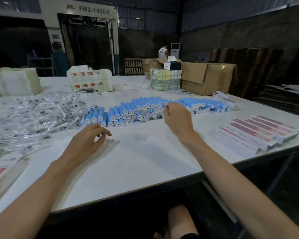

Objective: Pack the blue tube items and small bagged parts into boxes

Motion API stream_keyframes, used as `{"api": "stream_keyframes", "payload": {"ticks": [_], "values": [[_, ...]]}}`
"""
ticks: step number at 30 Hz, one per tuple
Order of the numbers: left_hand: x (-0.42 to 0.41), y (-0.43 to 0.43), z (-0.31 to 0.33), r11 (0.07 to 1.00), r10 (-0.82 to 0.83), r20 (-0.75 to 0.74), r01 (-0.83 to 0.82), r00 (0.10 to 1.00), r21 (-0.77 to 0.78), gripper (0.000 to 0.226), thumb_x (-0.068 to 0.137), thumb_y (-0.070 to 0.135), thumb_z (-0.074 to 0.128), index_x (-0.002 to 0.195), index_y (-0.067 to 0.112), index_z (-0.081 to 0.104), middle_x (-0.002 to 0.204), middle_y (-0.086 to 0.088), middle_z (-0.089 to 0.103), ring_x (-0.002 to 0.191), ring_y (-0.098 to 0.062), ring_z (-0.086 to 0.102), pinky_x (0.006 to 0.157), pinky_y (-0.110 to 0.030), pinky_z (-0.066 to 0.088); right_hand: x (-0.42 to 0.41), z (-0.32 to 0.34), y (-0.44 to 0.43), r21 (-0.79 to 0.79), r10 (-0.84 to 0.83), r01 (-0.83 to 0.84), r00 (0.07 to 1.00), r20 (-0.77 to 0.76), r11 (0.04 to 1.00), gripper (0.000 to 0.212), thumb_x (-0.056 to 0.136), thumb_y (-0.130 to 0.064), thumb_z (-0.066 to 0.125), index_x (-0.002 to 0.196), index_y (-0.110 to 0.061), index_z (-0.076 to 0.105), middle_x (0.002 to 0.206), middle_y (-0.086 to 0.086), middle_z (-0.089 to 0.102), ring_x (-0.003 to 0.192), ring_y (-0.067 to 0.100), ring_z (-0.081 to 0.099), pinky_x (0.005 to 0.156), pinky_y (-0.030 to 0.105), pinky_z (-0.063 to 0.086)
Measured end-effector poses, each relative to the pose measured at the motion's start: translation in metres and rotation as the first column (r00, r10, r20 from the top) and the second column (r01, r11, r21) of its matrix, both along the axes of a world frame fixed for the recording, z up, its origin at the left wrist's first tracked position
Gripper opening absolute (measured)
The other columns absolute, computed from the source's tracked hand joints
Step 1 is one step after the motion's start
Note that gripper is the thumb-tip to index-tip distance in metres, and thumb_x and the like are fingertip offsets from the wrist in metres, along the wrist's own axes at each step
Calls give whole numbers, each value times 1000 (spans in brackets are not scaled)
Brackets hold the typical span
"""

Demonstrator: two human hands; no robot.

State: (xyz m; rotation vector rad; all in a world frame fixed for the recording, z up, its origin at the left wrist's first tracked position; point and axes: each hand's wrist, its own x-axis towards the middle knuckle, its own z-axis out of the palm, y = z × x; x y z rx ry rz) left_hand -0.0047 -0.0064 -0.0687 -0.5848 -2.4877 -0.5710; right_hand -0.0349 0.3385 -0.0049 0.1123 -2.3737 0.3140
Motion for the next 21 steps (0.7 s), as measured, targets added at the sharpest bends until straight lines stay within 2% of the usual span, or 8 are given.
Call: {"api": "stream_keyframes", "payload": {"ticks": [3,6,10,13,15,18,21], "values": [[3,0,3,998,63,13,-63,998,9,22,104,19,67,112,38,73,107,20,63,95,8,56,69,-25,45,-4,4,-66,-91,238,-238,971,-12,967,35,110,-24,43,78,-10,51,68,6,56,65,27,56,59,39,44],[9,2,5,991,135,25,-135,991,20,24,98,14,71,112,34,75,105,19,63,93,-4,57,74,-34,50,-7,1,-126,-169,411,-407,911,-11,898,36,109,-26,46,76,-10,49,64,7,55,62,30,55,57,42,46],[15,6,12,962,262,26,-259,965,-82,19,97,16,67,113,23,75,113,8,67,109,-18,61,72,-34,45,-9,-26,-188,-304,548,-521,836,6,798,34,108,-29,49,77,-16,49,70,8,62,71,31,59,64,44,47],[18,6,20,931,341,124,-317,932,-182,13,96,12,66,106,13,73,114,-5,67,113,-28,60,77,-42,53,-12,-53,-207,-326,593,-550,804,41,769,33,109,-32,49,78,-20,49,75,10,66,74,31,60,66,42,46],[19,2,30,898,416,212,-364,884,-246,21,94,11,66,113,13,74,118,-9,68,117,-30,60,86,-46,55,-20,-61,-205,-348,604,-557,796,36,755,35,108,-32,51,76,-18,48,67,4,58,68,28,56,62,40,40],[26,-10,48,830,543,250,-469,801,-301,31,98,11,62,128,14,68,128,-10,67,124,-31,59,96,-45,54,-29,-66,-200,-394,607,-551,794,21,735,37,107,-29,54,72,-18,47,57,-8,44,61,23,50,59,38,34],[45,-26,58,690,713,248,-593,656,-415,42,102,20,63,141,9,55,140,-15,59,133,-36,53,101,-46,51,-34,-71,-200,-464,622,-546,783,14,697,40,106,-28,55,69,-15,49,54,-7,45,54,17,44,56,36,29]]}}
